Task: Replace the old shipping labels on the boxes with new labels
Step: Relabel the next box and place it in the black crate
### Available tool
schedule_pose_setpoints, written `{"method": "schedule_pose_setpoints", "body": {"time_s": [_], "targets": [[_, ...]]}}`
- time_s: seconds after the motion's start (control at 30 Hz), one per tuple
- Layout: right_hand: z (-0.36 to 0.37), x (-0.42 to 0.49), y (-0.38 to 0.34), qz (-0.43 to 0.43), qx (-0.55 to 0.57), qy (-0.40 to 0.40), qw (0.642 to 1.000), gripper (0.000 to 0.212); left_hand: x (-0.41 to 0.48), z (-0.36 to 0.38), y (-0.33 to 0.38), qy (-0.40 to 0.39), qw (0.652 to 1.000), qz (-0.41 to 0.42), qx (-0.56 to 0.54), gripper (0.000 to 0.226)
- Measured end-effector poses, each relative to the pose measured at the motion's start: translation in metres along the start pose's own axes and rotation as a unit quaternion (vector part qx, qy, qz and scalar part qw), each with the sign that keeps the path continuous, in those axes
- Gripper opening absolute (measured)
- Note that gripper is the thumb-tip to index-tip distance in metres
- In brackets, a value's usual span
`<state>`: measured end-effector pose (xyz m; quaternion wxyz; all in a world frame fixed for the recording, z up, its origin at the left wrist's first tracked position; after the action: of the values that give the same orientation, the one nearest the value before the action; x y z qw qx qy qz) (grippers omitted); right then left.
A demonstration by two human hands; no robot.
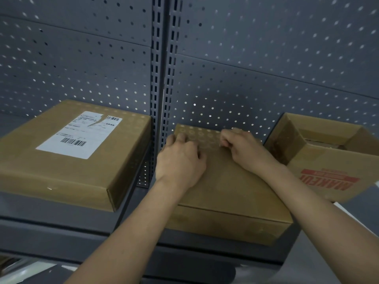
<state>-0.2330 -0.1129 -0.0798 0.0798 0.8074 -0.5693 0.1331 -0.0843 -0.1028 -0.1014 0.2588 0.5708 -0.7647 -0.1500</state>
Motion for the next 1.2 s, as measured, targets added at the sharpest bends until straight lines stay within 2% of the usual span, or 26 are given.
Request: {"method": "schedule_pose_setpoints", "body": {"time_s": [0.13,0.3,0.5,0.87,0.97,1.1,1.2], "targets": [[-0.002,-0.006,0.016,0.054,0.049,0.032,0.997,0.040,-0.001,0.001,0.002,-0.004,1.000,0.002,0.012,0.039],[-0.002,-0.002,0.008,0.040,0.023,0.013,0.999,0.042,-0.001,0.002,0.001,-0.005,1.000,0.001,0.013,0.039],[-0.002,0.000,-0.008,-0.011,-0.056,0.026,0.998,0.037,-0.001,0.001,0.001,0.000,1.000,-0.001,0.015,0.040],[-0.001,0.000,-0.003,0.018,-0.053,0.005,0.998,0.036,-0.001,0.001,0.000,0.002,1.000,-0.002,0.016,0.038],[0.000,-0.003,0.003,0.035,-0.014,0.000,0.999,0.033,-0.001,0.002,0.001,-0.003,1.000,0.000,0.022,0.039],[-0.009,-0.007,0.013,0.069,0.070,0.047,0.994,0.027,-0.001,0.002,0.002,-0.001,1.000,0.003,0.019,0.039],[-0.006,-0.005,0.014,0.078,0.106,0.022,0.991,0.018,0.000,0.001,0.001,-0.001,1.000,0.002,0.012,0.039]]}}
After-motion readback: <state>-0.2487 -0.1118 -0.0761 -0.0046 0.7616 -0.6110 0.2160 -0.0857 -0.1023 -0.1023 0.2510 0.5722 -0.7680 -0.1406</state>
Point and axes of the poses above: each hand's wrist, its own x-axis towards the middle knuckle, its own z-axis out of the palm, y = z × x, the point moved 9 cm from there along x, towards the middle knuckle, and after that the axes turned 10 degrees about -x, right-handed, at the moved point
